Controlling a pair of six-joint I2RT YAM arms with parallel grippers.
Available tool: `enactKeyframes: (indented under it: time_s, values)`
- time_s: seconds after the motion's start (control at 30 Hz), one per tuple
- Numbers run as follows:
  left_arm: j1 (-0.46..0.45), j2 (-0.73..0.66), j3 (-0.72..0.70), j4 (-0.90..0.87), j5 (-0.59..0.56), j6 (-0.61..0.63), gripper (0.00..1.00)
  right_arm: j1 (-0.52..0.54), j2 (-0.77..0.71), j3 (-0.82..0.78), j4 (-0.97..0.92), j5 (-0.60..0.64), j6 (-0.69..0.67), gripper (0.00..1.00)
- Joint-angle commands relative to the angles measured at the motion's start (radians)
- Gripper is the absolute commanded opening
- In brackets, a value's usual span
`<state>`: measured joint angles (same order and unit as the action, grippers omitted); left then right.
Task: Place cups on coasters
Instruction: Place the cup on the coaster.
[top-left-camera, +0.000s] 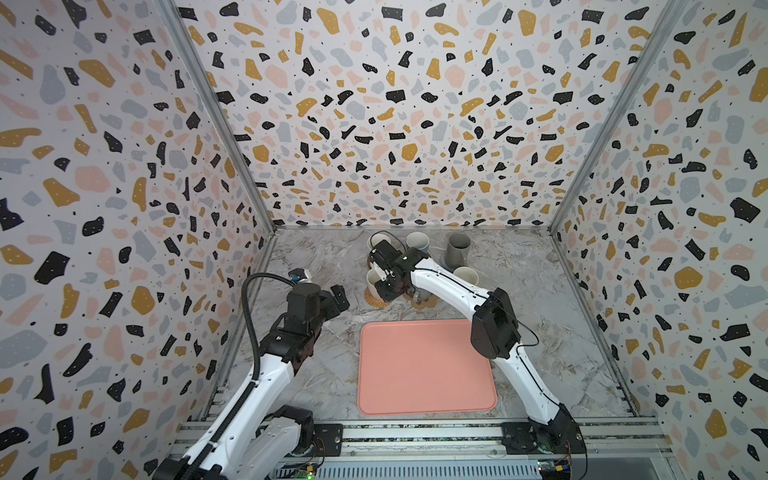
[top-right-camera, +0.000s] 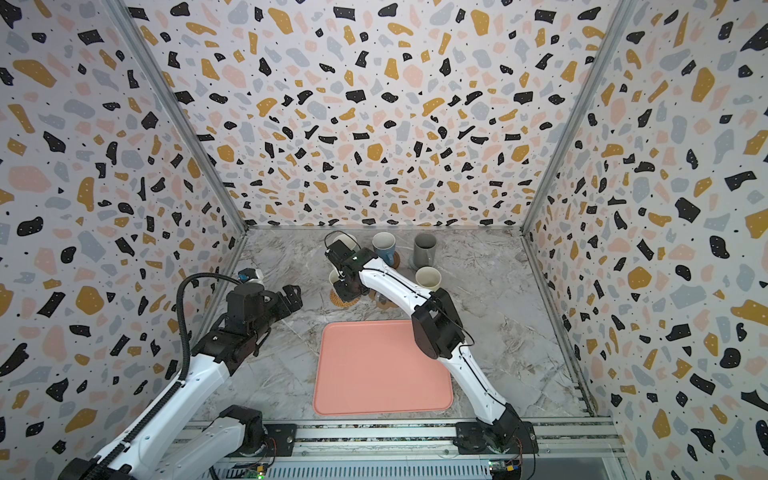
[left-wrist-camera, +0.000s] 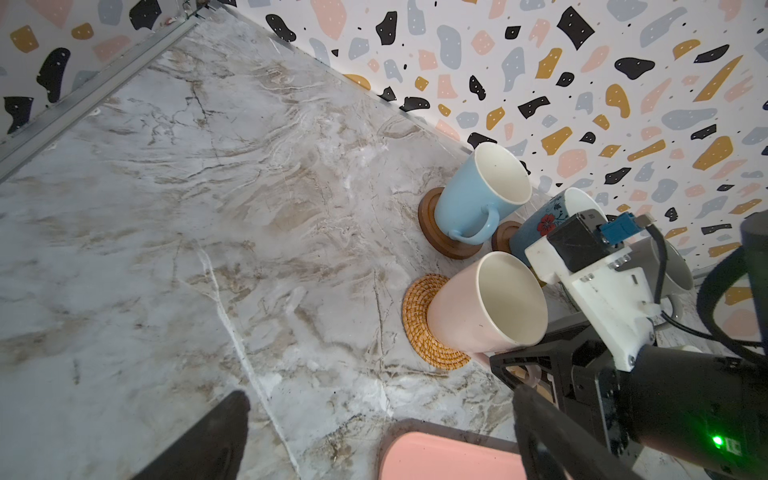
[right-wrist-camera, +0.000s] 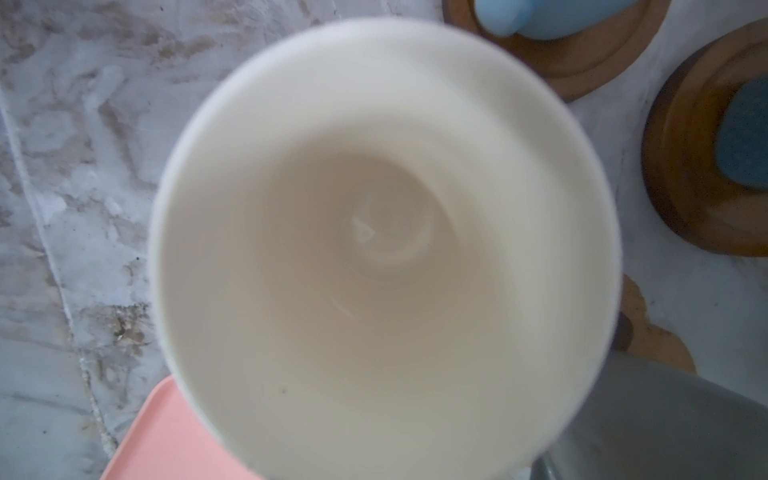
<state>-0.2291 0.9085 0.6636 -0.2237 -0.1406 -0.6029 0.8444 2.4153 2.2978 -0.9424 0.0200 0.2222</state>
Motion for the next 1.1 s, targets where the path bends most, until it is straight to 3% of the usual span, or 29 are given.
enactKeyframes:
  time_s: [0.0,0.67,1.07]
  values:
    - [0.008,-0.011,0.004,0.003,-0.013,0.003,0.99,-0.002,-0.055,0.035,-0.015,0.023,0.005,0.33]
    - [0.008,-0.018,0.014,-0.003,-0.035,-0.011,1.00,-0.006,-0.193,-0.026,-0.038,0.084,-0.011,0.53]
    - [0.008,-0.037,0.034,-0.008,-0.073,-0.011,0.99,-0.028,-0.382,-0.124,0.007,0.112,-0.001,0.62]
